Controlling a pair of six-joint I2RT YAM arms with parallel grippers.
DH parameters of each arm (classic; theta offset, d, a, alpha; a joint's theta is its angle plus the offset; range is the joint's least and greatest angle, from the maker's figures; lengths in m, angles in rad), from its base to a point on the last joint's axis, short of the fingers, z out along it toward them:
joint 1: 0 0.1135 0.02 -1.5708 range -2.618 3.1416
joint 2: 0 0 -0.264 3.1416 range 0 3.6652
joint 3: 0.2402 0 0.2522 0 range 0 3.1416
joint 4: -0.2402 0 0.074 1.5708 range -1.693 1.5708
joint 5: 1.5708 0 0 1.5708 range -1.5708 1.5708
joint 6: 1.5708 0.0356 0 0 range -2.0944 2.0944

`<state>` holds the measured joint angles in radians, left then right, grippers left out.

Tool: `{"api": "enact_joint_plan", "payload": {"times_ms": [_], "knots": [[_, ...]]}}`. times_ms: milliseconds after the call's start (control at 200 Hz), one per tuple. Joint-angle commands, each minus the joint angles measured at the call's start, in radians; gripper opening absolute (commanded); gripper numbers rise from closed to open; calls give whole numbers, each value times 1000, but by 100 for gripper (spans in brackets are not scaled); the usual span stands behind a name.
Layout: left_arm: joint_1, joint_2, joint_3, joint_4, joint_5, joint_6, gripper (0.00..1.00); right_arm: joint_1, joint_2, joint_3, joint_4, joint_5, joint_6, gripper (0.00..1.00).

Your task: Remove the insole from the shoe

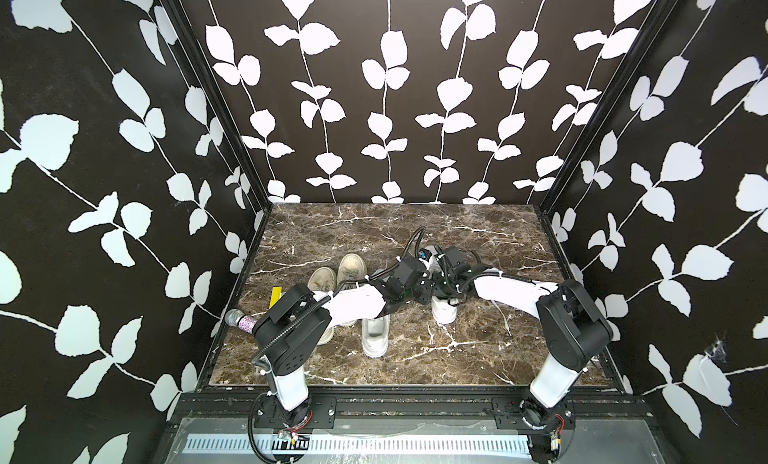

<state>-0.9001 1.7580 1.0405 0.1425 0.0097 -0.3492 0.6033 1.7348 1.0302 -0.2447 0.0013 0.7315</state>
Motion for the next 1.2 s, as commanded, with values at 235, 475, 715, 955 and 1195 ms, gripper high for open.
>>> {"api": "enact_joint_plan", "payload": {"times_ms": [235,475,715,955,1195], "knots": [[-36,-51,-10,-120,-1,71,0,13,-173,-208,56,121,20,0],[-36,-83,-8,-175,-77,120,0,-4,-345,-309,158,105,86,0],[-37,-89,-28,-166,-91,124,0,-50,-435,-430,347,36,220,0],[-40,-92,-35,-168,-112,136,0,-63,-482,-492,478,2,280,0],[-40,-98,-45,-163,-130,133,0,-67,-550,-521,512,-1,292,0]]}}
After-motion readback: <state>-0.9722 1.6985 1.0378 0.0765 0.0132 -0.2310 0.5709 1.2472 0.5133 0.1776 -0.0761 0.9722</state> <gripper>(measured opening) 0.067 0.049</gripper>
